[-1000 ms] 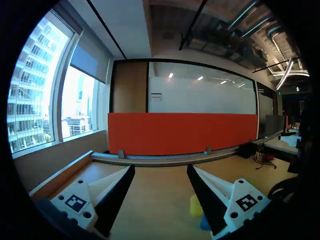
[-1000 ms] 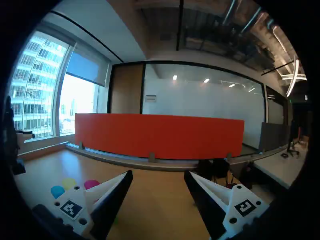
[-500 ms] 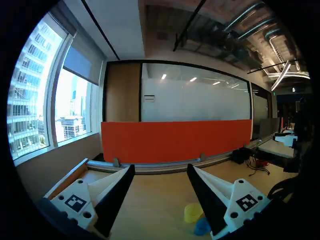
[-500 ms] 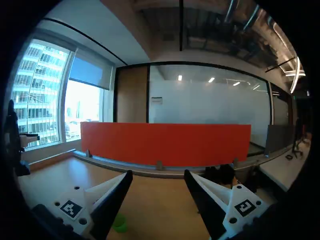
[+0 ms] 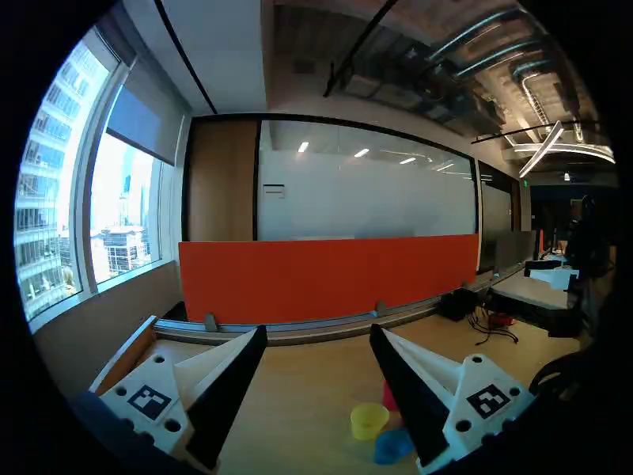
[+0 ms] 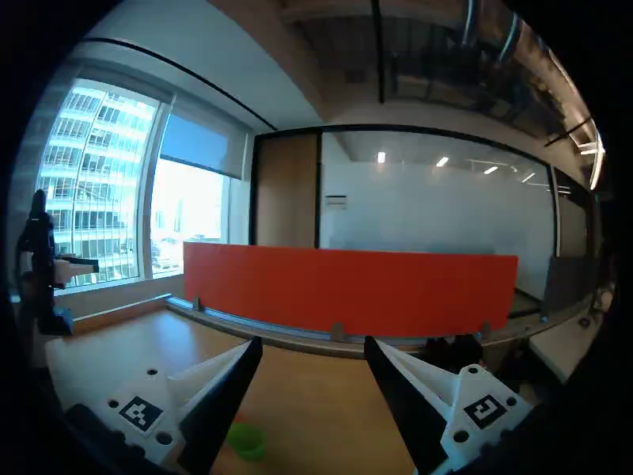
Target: Pour water
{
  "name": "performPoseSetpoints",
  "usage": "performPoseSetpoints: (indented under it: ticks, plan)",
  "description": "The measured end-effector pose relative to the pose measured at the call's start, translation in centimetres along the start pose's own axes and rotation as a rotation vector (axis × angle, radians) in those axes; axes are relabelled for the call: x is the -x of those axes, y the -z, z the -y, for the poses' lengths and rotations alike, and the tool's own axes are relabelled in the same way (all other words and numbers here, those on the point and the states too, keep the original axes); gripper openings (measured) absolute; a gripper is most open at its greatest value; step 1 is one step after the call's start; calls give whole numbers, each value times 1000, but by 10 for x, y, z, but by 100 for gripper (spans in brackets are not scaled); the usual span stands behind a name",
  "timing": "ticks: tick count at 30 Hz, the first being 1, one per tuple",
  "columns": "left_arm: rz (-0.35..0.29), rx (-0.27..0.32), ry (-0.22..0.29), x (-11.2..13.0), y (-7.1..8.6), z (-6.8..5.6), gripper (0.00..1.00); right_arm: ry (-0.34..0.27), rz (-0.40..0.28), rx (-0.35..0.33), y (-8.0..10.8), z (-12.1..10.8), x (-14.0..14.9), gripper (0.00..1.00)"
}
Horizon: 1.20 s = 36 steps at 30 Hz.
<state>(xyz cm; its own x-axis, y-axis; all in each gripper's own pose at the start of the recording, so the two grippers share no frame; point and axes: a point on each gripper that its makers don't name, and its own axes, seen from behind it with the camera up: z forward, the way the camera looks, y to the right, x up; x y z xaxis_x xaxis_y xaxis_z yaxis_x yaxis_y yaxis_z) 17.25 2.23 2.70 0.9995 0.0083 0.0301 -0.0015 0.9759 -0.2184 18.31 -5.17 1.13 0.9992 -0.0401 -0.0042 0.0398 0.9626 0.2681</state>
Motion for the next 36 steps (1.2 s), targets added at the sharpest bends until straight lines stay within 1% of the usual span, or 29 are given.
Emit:
performPoseSetpoints:
  ticks: [3,6,12,18,27,30,36]
  plan:
    - [9,31,-3,2,0,-6,96,14,-9,-56,0,11,-4,99]
    - [13,71,-1,2,0,-15,96,26,-21,-114,1,23,-9,99]
    - [10,153,-5,0,0,-33,96,25,-22,-209,1,42,-16,99]
    - [24,201,-22,6,-3,-43,97,38,3,-252,-4,50,-11,99]
    - [48,265,-66,24,-5,-57,96,56,55,-316,-11,61,6,99]
    - [59,289,-72,30,-4,-62,96,63,78,-334,-13,64,15,99]
    - [94,319,-63,50,-6,-66,96,89,122,-363,-15,67,33,99]
